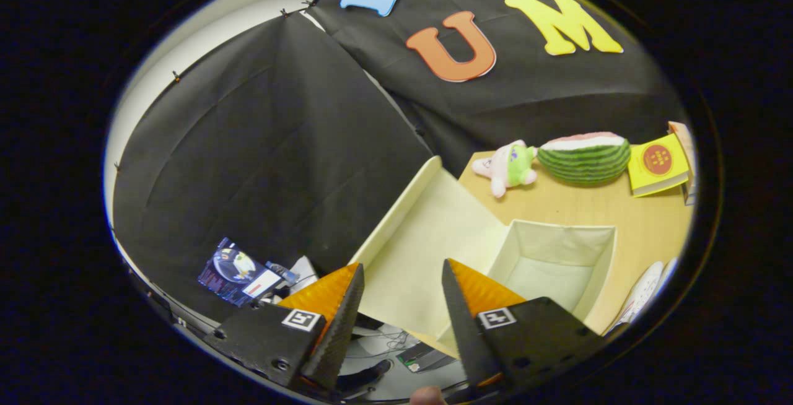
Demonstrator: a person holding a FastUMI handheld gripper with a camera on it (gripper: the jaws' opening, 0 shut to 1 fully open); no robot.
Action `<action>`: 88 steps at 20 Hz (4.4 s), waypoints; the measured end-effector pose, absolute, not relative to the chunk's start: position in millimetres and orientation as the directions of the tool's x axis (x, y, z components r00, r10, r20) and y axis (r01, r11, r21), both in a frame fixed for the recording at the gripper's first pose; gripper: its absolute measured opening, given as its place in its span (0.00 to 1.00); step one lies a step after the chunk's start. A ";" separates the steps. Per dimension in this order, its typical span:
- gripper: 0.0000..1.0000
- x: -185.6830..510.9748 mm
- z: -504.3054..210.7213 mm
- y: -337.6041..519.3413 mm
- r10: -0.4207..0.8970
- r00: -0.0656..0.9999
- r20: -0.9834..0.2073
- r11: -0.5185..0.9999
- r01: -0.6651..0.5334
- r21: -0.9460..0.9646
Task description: Open the storage box then place both shoes into the box .Put the left shoe in first, then the right shoe, with the right side of both shoes facing outward in a uniform manner.
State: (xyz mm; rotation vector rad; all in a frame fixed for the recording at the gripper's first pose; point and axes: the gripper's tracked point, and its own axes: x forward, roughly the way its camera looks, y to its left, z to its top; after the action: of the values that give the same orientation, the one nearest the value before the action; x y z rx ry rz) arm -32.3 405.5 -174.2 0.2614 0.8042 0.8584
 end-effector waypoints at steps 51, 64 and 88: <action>0.33 -29.9 -474.4 13.1 0.339 0.013 -0.941 0.937 0.090 0.338; 0.06 -34.4 -448.3 22.8 0.395 0.071 -0.916 0.915 0.054 0.399; 0.06 -53.9 -256.8 254.8 0.560 0.081 -0.825 0.825 -0.143 0.546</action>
State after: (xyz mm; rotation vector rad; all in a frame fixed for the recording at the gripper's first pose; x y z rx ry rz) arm -53.9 254.8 -256.8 0.3650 1.3994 0.5427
